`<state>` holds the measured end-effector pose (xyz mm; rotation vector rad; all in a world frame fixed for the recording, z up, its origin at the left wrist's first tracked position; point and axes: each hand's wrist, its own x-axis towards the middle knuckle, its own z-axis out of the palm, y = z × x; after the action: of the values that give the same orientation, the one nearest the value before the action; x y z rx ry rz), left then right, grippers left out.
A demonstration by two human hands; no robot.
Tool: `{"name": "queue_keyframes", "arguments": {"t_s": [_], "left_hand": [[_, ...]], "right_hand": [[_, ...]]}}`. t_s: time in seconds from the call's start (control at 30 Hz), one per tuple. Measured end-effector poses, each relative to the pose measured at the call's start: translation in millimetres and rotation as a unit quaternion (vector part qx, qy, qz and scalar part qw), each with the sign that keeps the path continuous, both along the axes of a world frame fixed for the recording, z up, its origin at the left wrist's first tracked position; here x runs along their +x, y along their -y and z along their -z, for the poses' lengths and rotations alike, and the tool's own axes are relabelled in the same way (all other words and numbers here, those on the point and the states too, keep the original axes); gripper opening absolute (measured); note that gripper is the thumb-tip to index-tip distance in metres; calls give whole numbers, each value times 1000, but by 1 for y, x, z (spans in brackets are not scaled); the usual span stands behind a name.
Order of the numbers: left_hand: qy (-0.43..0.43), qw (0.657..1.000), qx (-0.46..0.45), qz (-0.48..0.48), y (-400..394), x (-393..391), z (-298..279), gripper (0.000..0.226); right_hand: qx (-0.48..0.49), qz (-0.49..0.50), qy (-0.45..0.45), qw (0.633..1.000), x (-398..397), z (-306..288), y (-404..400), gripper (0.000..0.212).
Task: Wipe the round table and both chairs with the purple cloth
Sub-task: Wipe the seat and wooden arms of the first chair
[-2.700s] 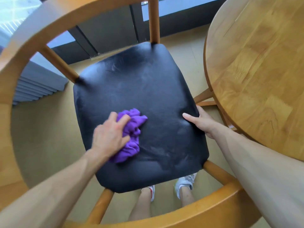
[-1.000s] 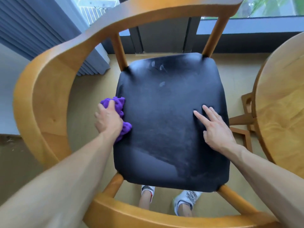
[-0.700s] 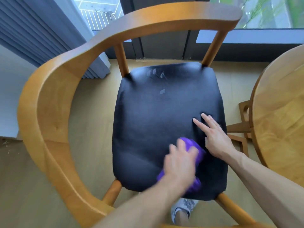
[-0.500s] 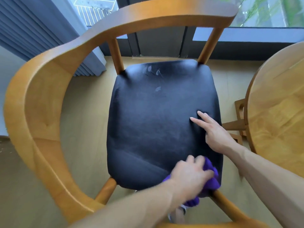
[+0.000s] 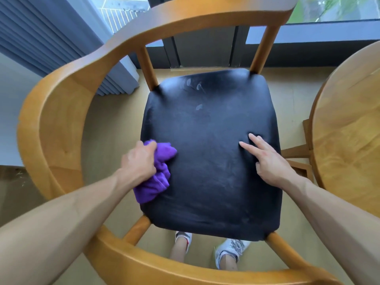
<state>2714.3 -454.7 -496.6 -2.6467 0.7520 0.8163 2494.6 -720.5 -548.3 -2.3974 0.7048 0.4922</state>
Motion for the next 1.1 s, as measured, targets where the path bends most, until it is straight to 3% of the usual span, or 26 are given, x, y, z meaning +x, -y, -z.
{"name": "queue_keyframes", "arguments": {"t_s": [0.1, 0.3, 0.4, 0.47, 0.53, 0.6, 0.67, 0.77, 0.83, 0.93, 1.1], "left_hand": [[55, 997, 13, -55, -6, 12, -2, 43], [-61, 995, 23, -78, 14, -68, 8, 57], [-135, 975, -98, -146, 47, -106, 7, 49], [-156, 931, -225, -241, 63, -110, 4, 44], [-147, 864, -352, -328, 67, -93, -5, 41], [-97, 840, -402, -352, 59, -58, -14, 36], [-35, 878, -361, -312, 41, -18, -22, 37], [18, 941, -223, -253, 10, 30, -31, 40], [41, 965, -164, -200, -1, 45, -38, 42], [55, 974, -167, -141, 0, 59, -44, 43], [-45, 978, -152, -134, 2, 85, -22, 40]], "right_hand": [[-5, -5, -1, 1000, 0, 4, -3, 76], [-16, -2, 1, 1000, 4, 4, -6, 74], [-23, 17, 3, 1000, 8, 2, -13, 61], [-26, 79, 51, 995, 18, -5, -23, 48], [-31, 148, 99, 984, 32, -18, -41, 46], [-50, 131, 117, 983, 48, -32, -70, 54], [-78, 46, 63, 994, 60, -39, -104, 75], [-116, -34, -29, 992, 75, -31, -138, 98], [-103, -19, -10, 994, 85, -24, -148, 94], [-77, -50, 71, 993, 113, -18, -153, 87], [-68, -187, 191, 961, 183, -6, -188, 58]]}}
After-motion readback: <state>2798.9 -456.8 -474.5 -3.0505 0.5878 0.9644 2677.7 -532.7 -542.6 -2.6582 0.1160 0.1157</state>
